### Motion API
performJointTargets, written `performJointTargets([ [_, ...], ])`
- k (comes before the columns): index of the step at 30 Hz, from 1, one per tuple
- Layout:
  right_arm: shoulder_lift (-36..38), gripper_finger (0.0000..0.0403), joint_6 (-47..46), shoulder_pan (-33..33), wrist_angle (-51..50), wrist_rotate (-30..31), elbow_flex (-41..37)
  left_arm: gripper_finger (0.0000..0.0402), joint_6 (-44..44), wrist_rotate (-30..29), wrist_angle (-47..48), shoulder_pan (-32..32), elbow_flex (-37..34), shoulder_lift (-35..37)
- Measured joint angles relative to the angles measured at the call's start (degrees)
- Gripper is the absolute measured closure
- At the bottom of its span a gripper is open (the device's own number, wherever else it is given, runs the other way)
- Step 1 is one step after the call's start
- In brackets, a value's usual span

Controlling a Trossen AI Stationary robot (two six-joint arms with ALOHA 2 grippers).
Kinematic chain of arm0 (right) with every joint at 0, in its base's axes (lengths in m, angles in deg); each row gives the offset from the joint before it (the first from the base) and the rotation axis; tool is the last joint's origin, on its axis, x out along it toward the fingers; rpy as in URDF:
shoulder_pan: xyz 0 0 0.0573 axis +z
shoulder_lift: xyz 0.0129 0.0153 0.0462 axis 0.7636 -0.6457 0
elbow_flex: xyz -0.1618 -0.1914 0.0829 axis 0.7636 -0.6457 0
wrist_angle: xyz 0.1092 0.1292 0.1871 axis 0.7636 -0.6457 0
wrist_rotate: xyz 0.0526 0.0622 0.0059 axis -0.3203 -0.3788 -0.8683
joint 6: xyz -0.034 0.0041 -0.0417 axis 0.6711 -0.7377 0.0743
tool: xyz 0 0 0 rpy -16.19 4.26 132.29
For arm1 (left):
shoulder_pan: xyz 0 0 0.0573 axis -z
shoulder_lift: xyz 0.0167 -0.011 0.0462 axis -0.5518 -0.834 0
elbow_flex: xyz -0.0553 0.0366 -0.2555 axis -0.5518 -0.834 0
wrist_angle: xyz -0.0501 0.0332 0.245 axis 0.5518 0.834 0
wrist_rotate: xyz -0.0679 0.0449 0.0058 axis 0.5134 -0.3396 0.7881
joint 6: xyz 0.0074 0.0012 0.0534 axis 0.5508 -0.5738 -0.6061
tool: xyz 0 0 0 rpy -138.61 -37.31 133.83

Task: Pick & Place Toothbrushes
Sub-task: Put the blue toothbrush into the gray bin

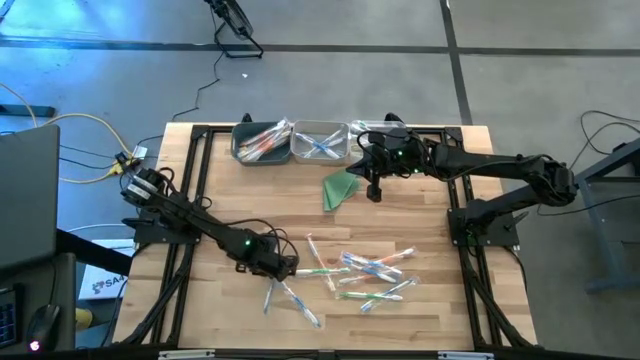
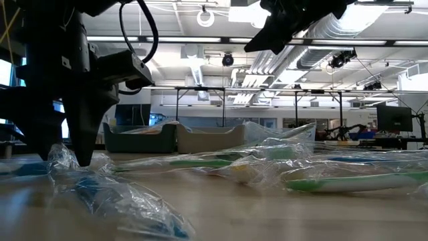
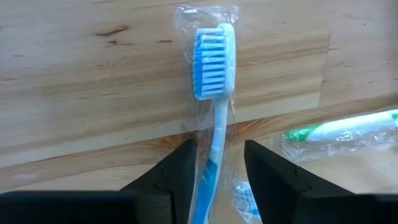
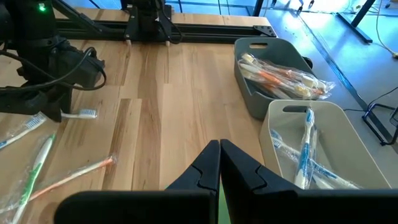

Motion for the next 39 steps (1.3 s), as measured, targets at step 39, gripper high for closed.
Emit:
performJointTargets([
  [39,0.0,0.0398,-0.02,0.04,0.0,-0.17,0.0,0.0394,-3.56,-0.04,2.85,0.0,-0.02,-0.02],
])
